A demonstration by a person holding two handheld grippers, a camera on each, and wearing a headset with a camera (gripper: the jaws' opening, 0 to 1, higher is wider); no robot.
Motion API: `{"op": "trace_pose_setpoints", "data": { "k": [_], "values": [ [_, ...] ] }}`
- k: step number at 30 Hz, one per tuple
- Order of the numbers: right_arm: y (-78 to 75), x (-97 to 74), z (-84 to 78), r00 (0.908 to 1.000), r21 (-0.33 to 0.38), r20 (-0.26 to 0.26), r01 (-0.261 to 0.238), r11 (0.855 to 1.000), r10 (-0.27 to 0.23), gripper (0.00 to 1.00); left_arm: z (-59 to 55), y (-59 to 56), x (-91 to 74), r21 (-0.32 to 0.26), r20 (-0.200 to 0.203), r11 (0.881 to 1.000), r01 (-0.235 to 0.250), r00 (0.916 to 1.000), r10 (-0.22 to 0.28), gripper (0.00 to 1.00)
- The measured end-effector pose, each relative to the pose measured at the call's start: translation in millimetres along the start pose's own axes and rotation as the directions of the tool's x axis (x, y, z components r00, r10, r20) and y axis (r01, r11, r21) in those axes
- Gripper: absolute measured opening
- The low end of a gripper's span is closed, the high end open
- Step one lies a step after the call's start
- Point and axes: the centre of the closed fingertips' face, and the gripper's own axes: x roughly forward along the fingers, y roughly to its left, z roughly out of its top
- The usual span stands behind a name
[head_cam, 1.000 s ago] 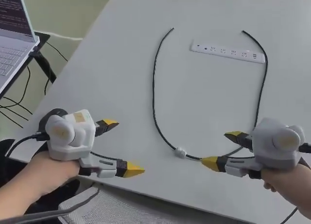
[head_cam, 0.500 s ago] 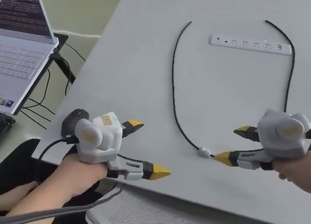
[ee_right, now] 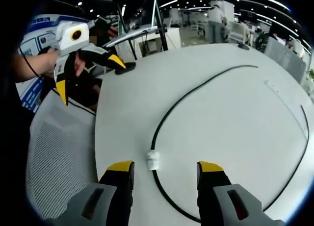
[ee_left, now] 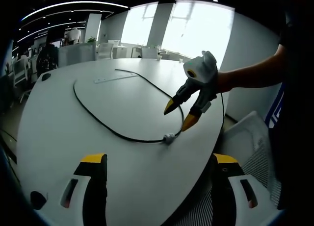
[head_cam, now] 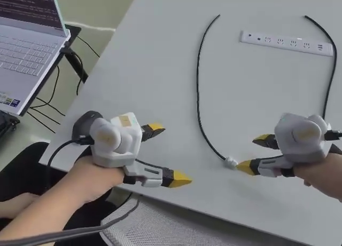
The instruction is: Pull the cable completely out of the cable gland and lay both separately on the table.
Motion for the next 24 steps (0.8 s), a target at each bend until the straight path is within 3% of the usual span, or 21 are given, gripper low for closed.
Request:
{"op": "trace_pose_setpoints", "data": {
  "k": [5, 13, 24],
  "values": [
    [-0.8, 4.8, -2.1, 0.9997, -0.012, -0.022, -0.012, 1.000, 0.012, 0.46, -1.0, -1.1, -0.2, 0.006, -0.007, 1.000, 0.006, 1.0000, -0.006, 0.87],
    [2.2, 12.4, -3.1, 0.9977, -0.044, -0.057, -0.039, 0.998, 0.037, 0.41, 2.1, 5.2, -1.2, -0.010, 0.025, 1.000, -0.010, 0.9996, 0.011, 0.90],
    [11.9, 25.4, -12.6, 0.9896, -0.106, -0.126, -0.084, 0.991, 0.070, 0.28, 4.3, -1.4, 2.0, -0.019, 0.022, 1.000, 0.003, 0.9998, -0.002, 0.89]
  ]
}}
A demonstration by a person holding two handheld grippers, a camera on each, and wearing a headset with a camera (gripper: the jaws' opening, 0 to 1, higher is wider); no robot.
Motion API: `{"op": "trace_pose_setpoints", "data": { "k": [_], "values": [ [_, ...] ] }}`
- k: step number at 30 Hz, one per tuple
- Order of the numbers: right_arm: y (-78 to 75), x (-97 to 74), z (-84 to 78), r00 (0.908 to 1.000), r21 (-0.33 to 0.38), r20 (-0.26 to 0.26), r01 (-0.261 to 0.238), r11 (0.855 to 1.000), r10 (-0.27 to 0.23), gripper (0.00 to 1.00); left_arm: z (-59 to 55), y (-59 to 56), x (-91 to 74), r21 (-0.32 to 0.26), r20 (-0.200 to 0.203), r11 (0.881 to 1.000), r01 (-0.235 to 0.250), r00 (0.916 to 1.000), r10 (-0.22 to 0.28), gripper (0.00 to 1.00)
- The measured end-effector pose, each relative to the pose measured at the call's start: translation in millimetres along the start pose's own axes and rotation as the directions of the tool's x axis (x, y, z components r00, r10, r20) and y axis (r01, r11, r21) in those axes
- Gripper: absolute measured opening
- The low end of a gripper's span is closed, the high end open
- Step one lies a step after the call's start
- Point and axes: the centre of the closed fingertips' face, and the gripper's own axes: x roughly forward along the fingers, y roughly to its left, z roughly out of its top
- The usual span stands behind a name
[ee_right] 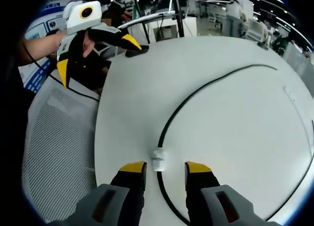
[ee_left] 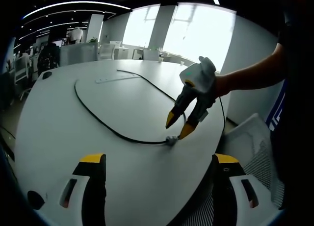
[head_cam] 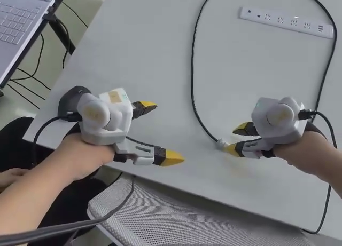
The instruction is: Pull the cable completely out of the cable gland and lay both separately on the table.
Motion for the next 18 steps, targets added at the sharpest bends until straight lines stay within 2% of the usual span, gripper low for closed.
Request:
{"op": "trace_pose_setpoints", "data": {
  "k": [9, 18],
  "values": [
    [1.7, 8.0, -6.0, 0.9994, -0.025, -0.031, -0.013, 1.000, 0.012, 0.15, -6.9, -2.9, 0.6, -0.004, -0.016, 1.000, 0.011, 0.9998, -0.011, 0.88],
    [4.2, 14.3, -9.5, 0.9982, -0.006, -0.049, -0.037, 0.999, 0.036, 0.11, -10.2, -6.5, 2.5, -0.011, -0.021, 1.000, 0.021, 0.9996, -0.021, 0.86]
  ]
}}
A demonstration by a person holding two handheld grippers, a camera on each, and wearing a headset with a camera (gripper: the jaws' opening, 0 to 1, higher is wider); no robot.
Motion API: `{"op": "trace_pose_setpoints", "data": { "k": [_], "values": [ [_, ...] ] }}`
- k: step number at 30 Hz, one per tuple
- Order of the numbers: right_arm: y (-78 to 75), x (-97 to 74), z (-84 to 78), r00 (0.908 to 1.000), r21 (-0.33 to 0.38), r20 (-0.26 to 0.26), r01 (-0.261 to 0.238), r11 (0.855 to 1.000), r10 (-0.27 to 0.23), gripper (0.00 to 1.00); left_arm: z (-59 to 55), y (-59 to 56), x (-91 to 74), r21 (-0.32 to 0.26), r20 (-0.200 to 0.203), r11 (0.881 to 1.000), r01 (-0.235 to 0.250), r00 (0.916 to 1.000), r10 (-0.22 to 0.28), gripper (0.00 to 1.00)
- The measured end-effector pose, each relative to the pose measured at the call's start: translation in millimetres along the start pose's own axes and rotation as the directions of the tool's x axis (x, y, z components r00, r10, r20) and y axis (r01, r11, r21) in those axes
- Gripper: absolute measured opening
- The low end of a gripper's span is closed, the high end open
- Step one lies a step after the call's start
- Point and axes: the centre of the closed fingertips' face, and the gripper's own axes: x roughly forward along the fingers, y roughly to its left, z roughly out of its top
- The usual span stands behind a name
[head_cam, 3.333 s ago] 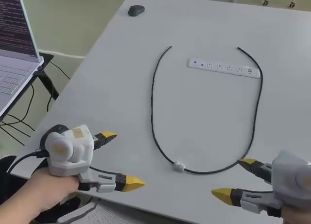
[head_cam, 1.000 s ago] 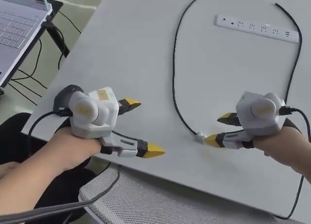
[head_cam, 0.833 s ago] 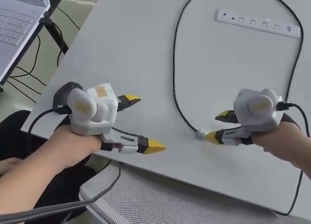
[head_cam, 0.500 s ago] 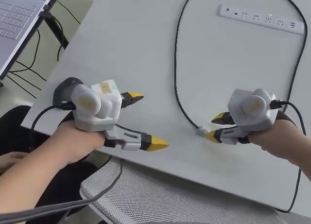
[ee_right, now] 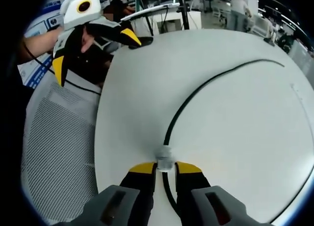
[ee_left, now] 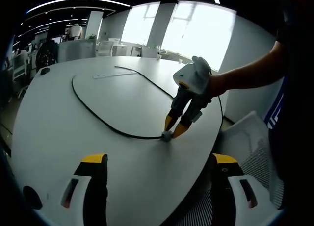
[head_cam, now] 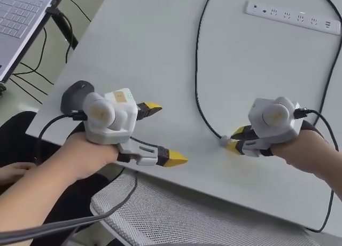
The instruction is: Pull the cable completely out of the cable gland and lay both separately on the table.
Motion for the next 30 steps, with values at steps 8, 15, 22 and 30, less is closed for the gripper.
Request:
{"op": "trace_pose_setpoints", "data": {
  "k": [8, 15, 22, 30],
  "values": [
    [-0.2, 1.8, 2.1, 0.9998, 0.026, 0.018, 0.001, 1.000, -0.002, 0.08, -3.6, 0.2, -0.5, -0.004, -0.003, 1.000, 0.006, 1.0000, -0.006, 0.85],
    [0.5, -3.0, 1.5, 0.9995, -0.032, 0.010, 0.032, 0.999, -0.031, 0.07, -4.0, -4.2, 0.5, -0.002, -0.006, 1.000, 0.014, 0.9999, -0.014, 0.83],
    [4.1, -16.9, 4.0, 0.9993, -0.023, 0.018, 0.035, 0.999, -0.034, 0.06, 6.9, -14.0, 5.3, 0.034, 0.012, 0.999, 0.033, 0.9994, -0.033, 0.82],
    [15.0, -42.3, 6.0, 0.9989, -0.028, 0.026, 0.040, 0.999, -0.039, 0.06, 30.8, -27.0, 14.2, 0.080, 0.029, 0.996, 0.049, 0.9983, -0.051, 0.81]
  ]
}}
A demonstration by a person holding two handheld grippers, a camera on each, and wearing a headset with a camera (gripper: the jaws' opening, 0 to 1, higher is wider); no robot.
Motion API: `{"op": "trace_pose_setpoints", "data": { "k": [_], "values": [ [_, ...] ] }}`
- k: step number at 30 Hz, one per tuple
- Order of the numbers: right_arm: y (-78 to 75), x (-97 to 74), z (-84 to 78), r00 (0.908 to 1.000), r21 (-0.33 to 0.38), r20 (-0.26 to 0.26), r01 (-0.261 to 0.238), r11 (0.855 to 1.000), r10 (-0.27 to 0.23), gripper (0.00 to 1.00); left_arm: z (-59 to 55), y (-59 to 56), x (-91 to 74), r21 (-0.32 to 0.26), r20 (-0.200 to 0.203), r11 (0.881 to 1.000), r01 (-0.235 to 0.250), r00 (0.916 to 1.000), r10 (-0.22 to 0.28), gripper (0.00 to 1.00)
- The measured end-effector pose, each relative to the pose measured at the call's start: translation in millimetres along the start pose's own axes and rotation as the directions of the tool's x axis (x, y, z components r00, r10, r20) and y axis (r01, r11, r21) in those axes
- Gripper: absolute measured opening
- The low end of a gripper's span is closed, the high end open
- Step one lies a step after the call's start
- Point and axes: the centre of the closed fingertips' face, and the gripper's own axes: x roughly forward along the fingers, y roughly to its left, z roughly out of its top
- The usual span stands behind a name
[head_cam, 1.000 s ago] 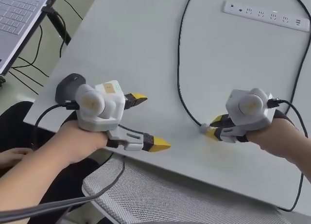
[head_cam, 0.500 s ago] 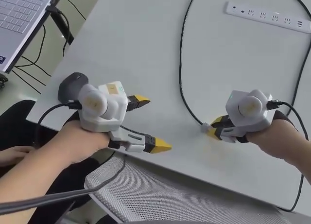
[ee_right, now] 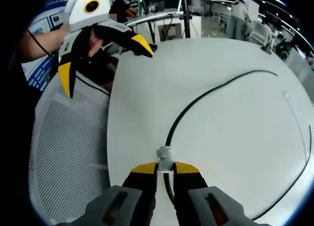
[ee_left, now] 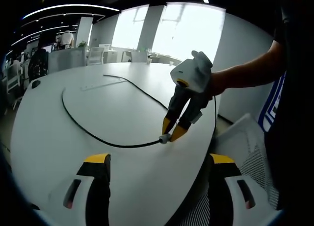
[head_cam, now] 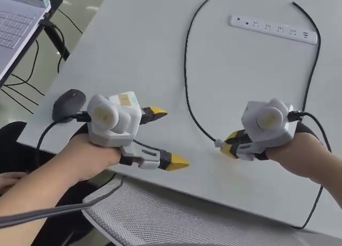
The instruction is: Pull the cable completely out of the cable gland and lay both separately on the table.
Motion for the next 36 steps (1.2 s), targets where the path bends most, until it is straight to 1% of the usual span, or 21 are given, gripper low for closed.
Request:
{"op": "trace_pose_setpoints", "data": {
  "k": [3, 5, 8, 11, 16, 18, 22, 25, 26, 27, 28, 33, 36],
  "values": [
    [2.9, -8.6, 1.5, 1.0000, 0.000, 0.001, 0.001, 1.000, -0.001, 0.06, 8.9, -4.9, 3.5, 0.007, 0.011, 1.000, 0.012, 0.9999, -0.012, 0.81],
    [5.1, -15.1, 2.9, 1.0000, -0.003, 0.004, 0.003, 1.000, -0.003, 0.06, 12.8, -8.9, 6.8, 0.022, 0.007, 1.000, 0.022, 0.9997, -0.022, 0.81],
    [6.7, -23.8, 5.8, 0.9999, -0.022, 0.010, 0.009, 1.000, -0.009, 0.06, 20.2, -17.1, 12.1, 0.045, 0.005, 0.998, 0.042, 0.9991, -0.042, 0.80],
    [9.5, -33.9, 9.9, 0.9999, -0.050, 0.012, 0.009, 0.999, -0.008, 0.06, 24.7, -22.2, 16.4, 0.061, -0.001, 0.997, 0.053, 0.9986, -0.053, 0.79],
    [12.2, -46.6, 15.2, 0.9999, -0.092, 0.011, 0.011, 0.996, -0.010, 0.06, 38.0, -34.4, 24.2, 0.087, 0.011, 0.993, 0.076, 0.9969, -0.078, 0.79],
    [13.3, -52.4, 16.8, 0.9999, -0.118, 0.002, 0.014, 0.993, -0.014, 0.06, 40.0, -35.4, 27.9, 0.092, 0.012, 0.992, 0.084, 0.9962, -0.086, 0.78],
    [16.3, -64.0, 23.4, 0.9998, -0.169, -0.001, 0.019, 0.985, -0.019, 0.06, 44.1, -37.5, 36.1, 0.096, 0.015, 0.991, 0.096, 0.9951, -0.098, 0.77],
    [18.1, -70.1, 26.4, 0.9998, -0.204, -0.006, 0.020, 0.979, -0.021, 0.06, 48.4, -39.8, 39.8, 0.099, 0.028, 0.989, 0.112, 0.9929, -0.115, 0.74],
    [19.6, -72.1, 27.3, 0.9998, -0.205, -0.009, 0.013, 0.979, -0.016, 0.06, 49.1, -40.2, 40.7, 0.104, 0.030, 0.988, 0.115, 0.9925, -0.119, 0.73],
    [20.4, -73.2, 27.9, 0.9999, -0.213, -0.008, 0.011, 0.977, -0.013, 0.06, 47.8, -40.0, 43.3, 0.125, 0.014, 0.985, 0.116, 0.9928, -0.119, 0.73],
    [20.8, -74.0, 28.5, 0.9999, -0.223, -0.006, 0.012, 0.975, -0.014, 0.06, 47.4, -40.1, 44.4, 0.130, 0.007, 0.984, 0.118, 0.9928, -0.120, 0.73],
    [25.8, -79.0, 32.2, 1.0000, -0.274, -0.002, 0.008, 0.962, -0.009, 0.06, 48.2, -39.8, 50.0, 0.134, 0.004, 0.982, 0.135, 0.9906, -0.137, 0.70],
    [29.1, -80.3, 34.6, 1.0000, -0.298, 0.004, 0.008, 0.954, -0.007, 0.06, 49.6, -39.3, 53.2, 0.130, 0.011, 0.980, 0.150, 0.9882, -0.153, 0.66]
  ]
}}
